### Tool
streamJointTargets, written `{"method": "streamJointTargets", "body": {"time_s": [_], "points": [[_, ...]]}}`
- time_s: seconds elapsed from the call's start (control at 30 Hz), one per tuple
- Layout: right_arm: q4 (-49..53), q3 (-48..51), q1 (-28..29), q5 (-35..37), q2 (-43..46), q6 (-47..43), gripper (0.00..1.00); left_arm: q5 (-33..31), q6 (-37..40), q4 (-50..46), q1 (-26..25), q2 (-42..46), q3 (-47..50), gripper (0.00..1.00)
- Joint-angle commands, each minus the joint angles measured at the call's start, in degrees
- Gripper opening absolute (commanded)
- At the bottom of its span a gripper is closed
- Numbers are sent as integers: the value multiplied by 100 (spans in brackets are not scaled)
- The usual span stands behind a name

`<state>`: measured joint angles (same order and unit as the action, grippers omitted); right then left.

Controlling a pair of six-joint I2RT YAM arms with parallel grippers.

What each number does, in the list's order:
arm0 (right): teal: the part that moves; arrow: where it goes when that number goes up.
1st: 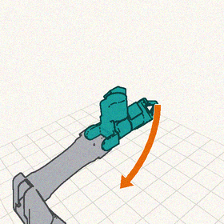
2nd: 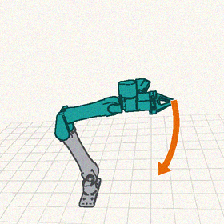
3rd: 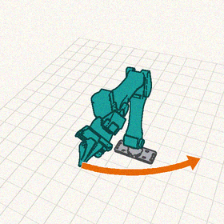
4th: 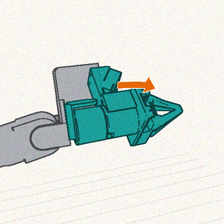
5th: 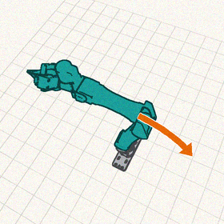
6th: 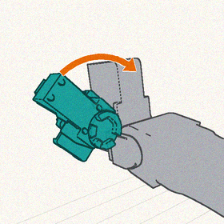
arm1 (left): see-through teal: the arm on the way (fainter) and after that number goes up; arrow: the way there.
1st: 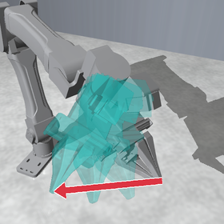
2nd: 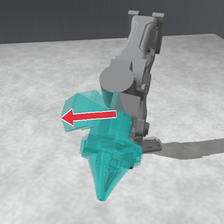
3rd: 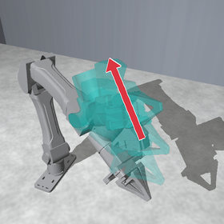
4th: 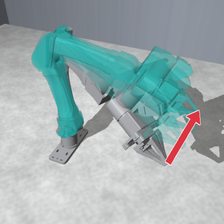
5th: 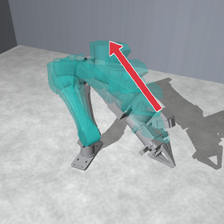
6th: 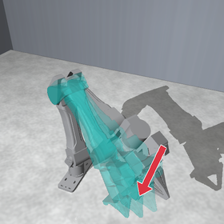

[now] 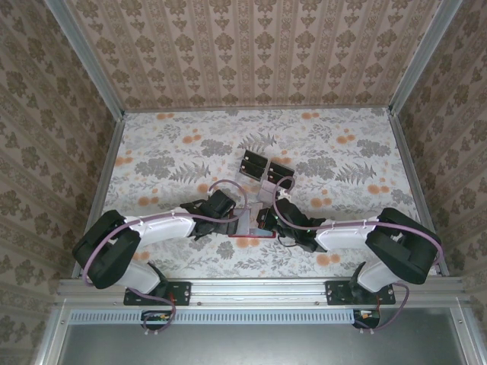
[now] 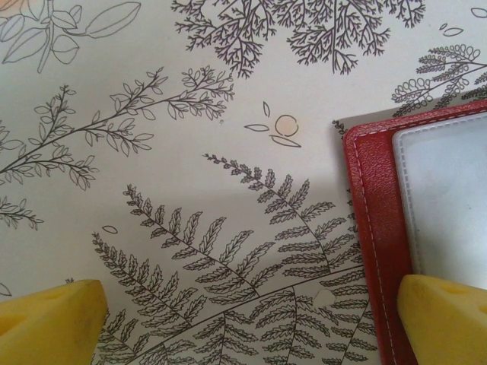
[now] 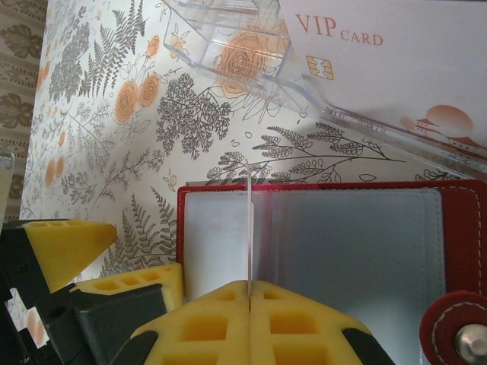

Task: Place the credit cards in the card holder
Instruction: Insert the credit card into the card slot.

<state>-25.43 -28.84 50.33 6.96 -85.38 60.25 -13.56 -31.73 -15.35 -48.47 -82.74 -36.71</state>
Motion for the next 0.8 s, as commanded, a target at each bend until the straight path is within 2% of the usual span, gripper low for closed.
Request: {"method": "streamJointTargets", "body": {"time_s": [0.0, 0.77], "points": [[-200, 122, 56, 42, -69, 82, 0, -74, -62, -279, -65, 5, 117, 100], [-908, 493, 78, -246, -447, 326, 0, -45, -70, -247, -72, -21, 142, 100]]}}
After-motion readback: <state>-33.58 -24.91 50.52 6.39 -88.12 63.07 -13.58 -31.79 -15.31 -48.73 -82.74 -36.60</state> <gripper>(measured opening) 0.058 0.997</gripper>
